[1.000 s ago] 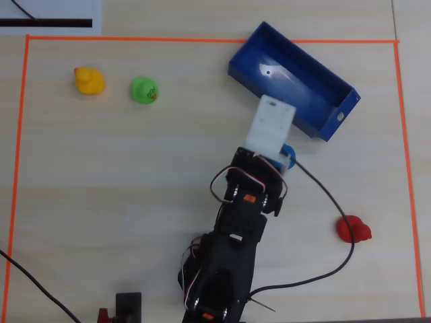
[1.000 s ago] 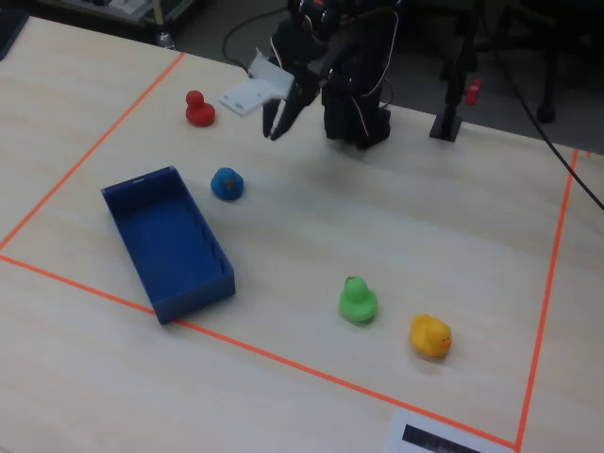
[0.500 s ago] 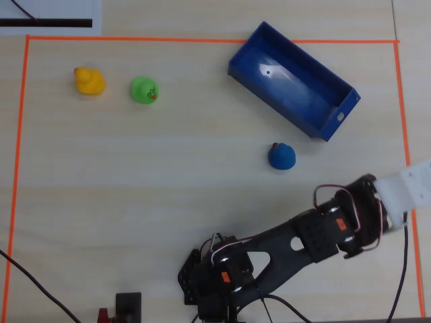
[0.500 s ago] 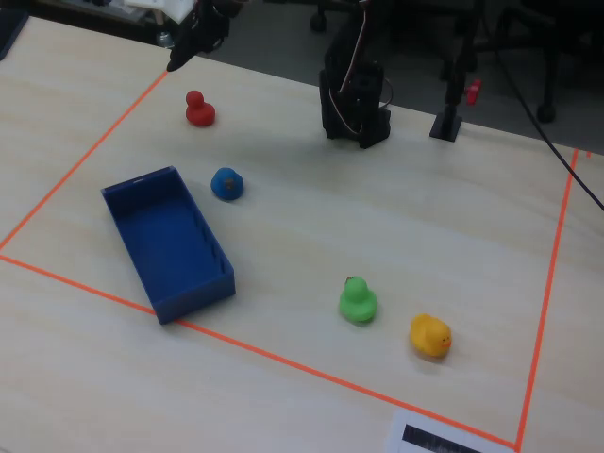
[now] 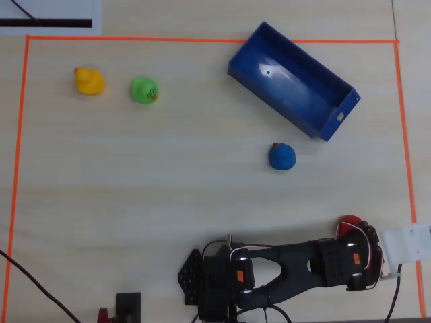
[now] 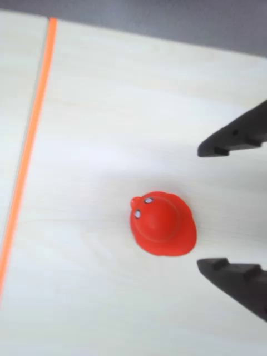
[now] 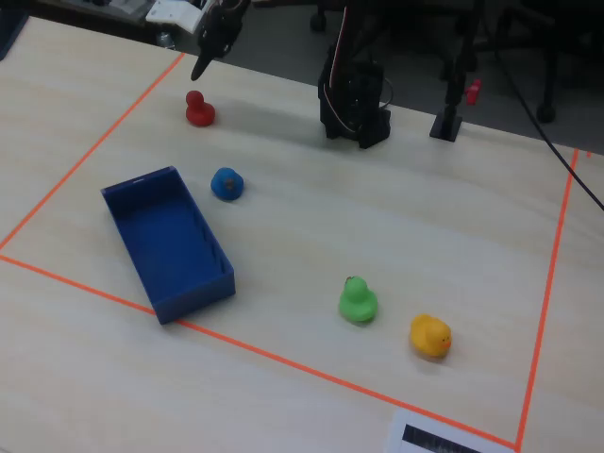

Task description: Grasp red duck and put it into box.

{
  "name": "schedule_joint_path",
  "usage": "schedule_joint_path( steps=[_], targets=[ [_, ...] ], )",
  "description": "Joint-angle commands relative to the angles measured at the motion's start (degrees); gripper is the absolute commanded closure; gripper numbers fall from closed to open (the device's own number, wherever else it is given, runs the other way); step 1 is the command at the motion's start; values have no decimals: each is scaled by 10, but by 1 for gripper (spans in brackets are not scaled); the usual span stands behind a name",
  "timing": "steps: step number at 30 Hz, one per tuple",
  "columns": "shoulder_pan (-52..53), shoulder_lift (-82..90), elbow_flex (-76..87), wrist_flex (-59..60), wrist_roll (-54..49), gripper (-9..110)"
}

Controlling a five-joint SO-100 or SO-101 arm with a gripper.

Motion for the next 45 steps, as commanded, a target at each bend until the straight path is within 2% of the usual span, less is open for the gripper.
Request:
schedule_joint_path(
  steps=[1, 16, 41, 45],
  targets=[
    [-13, -10, 4, -25, -4, 76],
    [-77, -170, -93, -62, 11, 75],
    [-60, -249, -155, -56, 9, 75],
    [-60, -258, -157, -63, 6, 81]
  ],
)
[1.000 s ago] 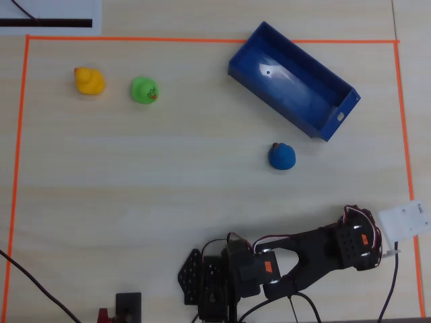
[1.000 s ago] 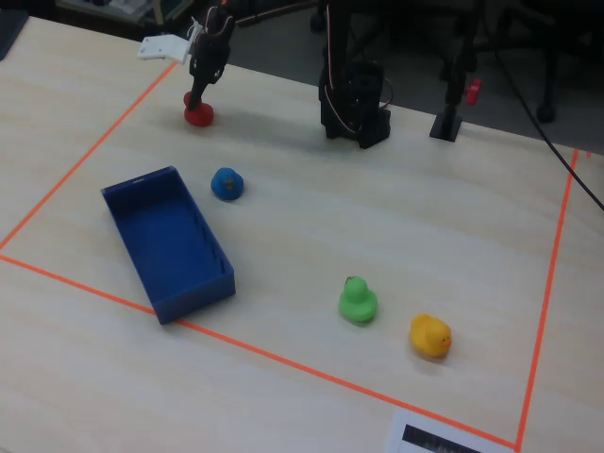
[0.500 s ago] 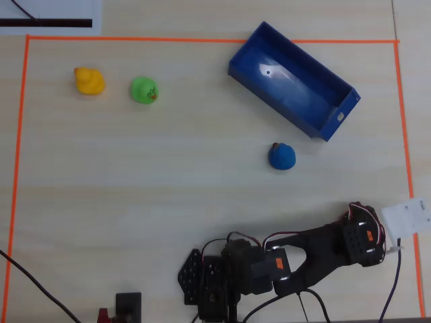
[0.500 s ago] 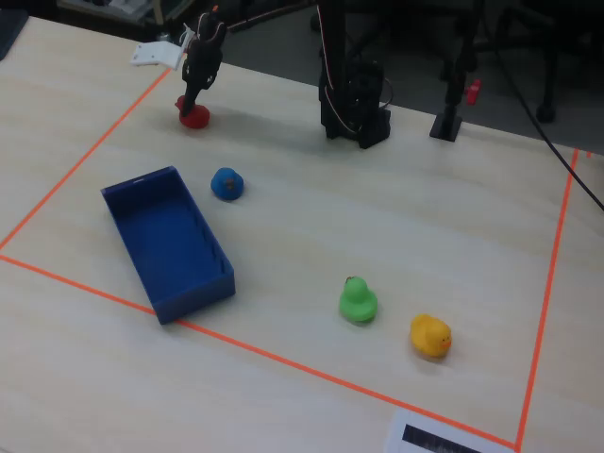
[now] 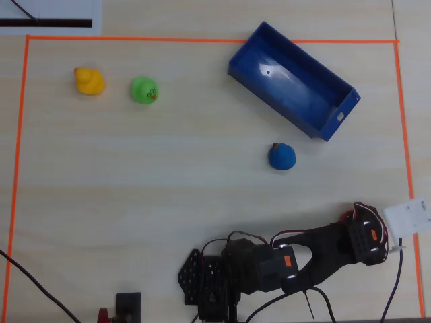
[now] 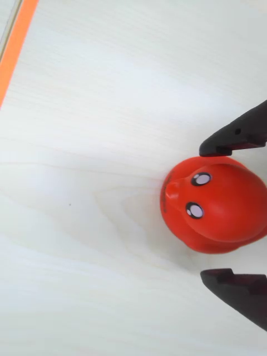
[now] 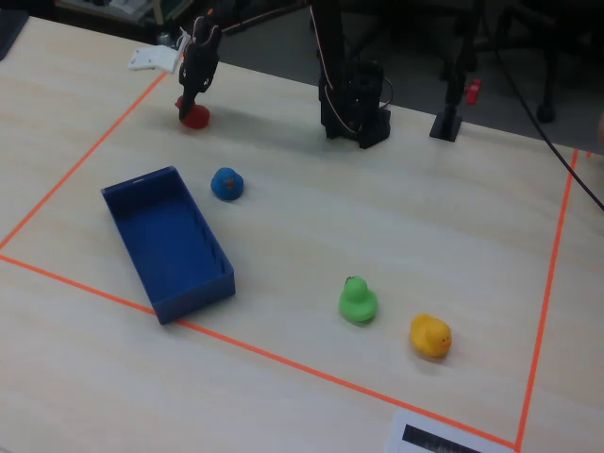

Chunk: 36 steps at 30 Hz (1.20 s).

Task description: Grasp red duck and put it into box.

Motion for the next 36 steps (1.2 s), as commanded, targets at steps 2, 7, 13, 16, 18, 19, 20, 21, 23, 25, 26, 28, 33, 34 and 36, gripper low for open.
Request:
schedule_joint_path(
  steps=[2, 7, 13, 16, 18, 19, 20, 21, 23, 25, 26, 28, 33, 34, 36],
  targets=[
    [4, -1, -30, -15, -11, 83],
    [-3, -9, -30, -12, -32, 101],
    [-3, -9, -30, -11, -34, 101],
    [-5, -3, -31, -15, -29, 101],
    [-11, 7, -39, -22, -4, 101],
    [-15, 13, -47, -22, 16, 101],
    [-20, 20, -56, -16, 34, 101],
    [-26, 30, -70, 1, 49, 101],
    [-47, 54, -102, 58, 77, 101],
    [-78, 84, -130, 120, 105, 101],
    [-97, 101, -142, 147, 115, 101],
    [-137, 132, -165, 199, 138, 101],
    [-234, 180, -212, 291, 166, 101],
    [-252, 184, -218, 299, 167, 101],
    [-287, 182, -231, 302, 167, 101]
  ],
)
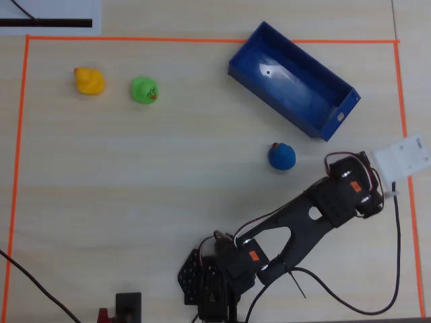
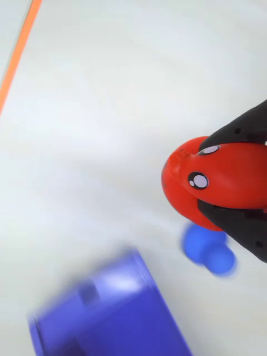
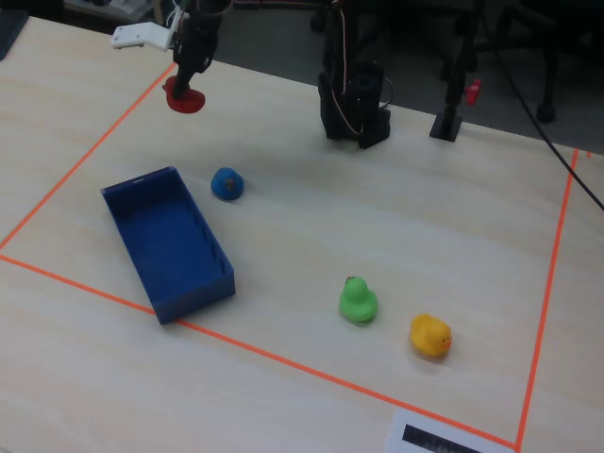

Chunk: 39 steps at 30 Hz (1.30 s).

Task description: Grasp red duck and put it into box.

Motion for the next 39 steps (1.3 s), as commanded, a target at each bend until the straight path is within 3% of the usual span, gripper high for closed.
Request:
schedule_joint_path(
  steps=[1, 20, 39],
  targets=[
    [-70, 19, -50, -2, 4, 101],
    [-294, -263, -258, -101, 23, 101],
    [-300, -443, -345, -247, 4, 101]
  ],
)
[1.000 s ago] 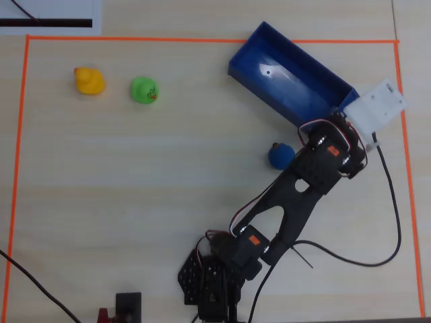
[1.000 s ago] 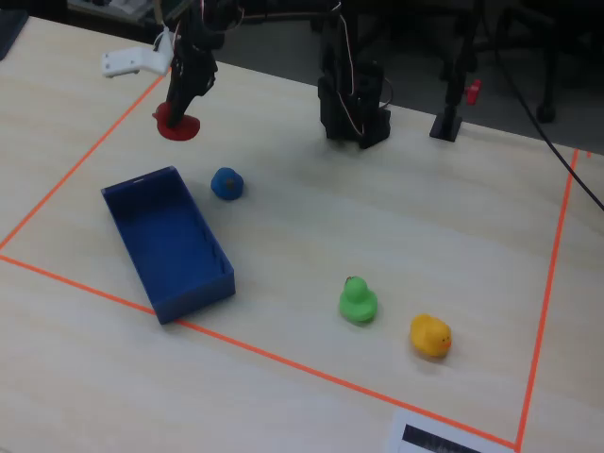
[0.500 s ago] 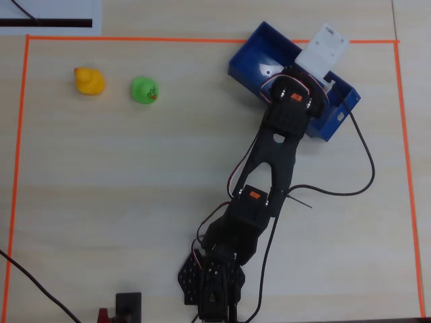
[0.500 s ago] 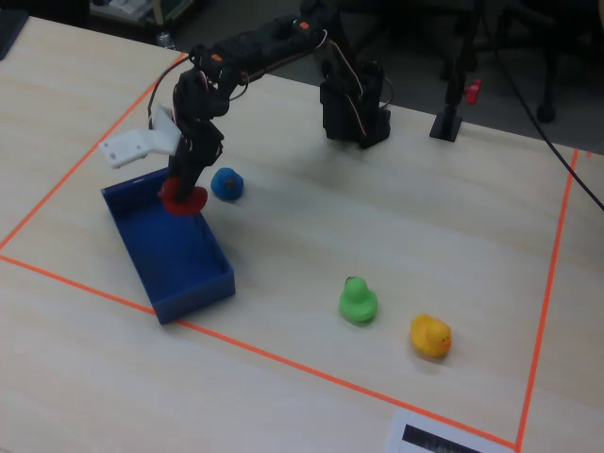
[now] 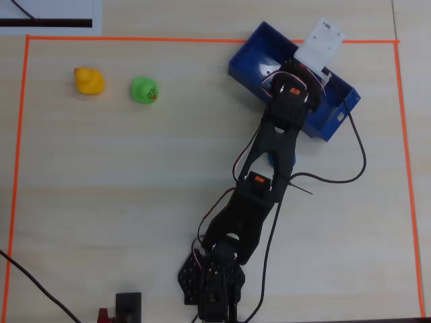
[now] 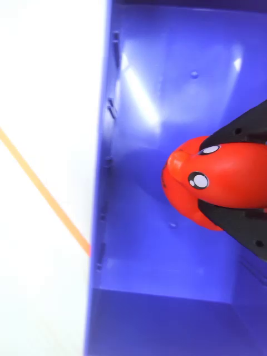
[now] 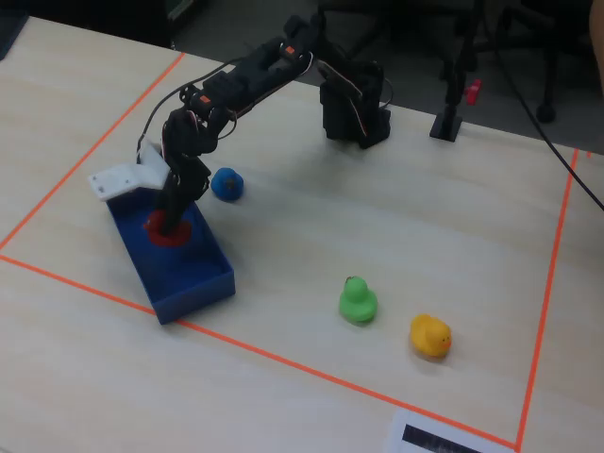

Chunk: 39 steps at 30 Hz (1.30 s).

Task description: Grasp red duck and put it into box.

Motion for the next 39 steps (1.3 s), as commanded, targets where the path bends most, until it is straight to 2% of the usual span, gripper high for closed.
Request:
schedule_joint_path(
  steps=[1, 8, 12, 16, 21, 23, 24, 26, 34, 39],
  targets=[
    [2, -11, -54, -24, -9, 101],
    [15, -34, -67, 1, -55, 87],
    [23, -18, -67, 11, -56, 76],
    [32, 16, -69, 9, -39, 72],
    [34, 115, -85, -57, 78, 77],
    [36, 176, -109, -42, 173, 93],
    [32, 215, -106, -6, 197, 97],
    [16, 308, -40, 76, 196, 101],
    [-103, 759, 549, 210, -59, 101],
    [-172, 940, 759, 305, -149, 101]
  ],
)
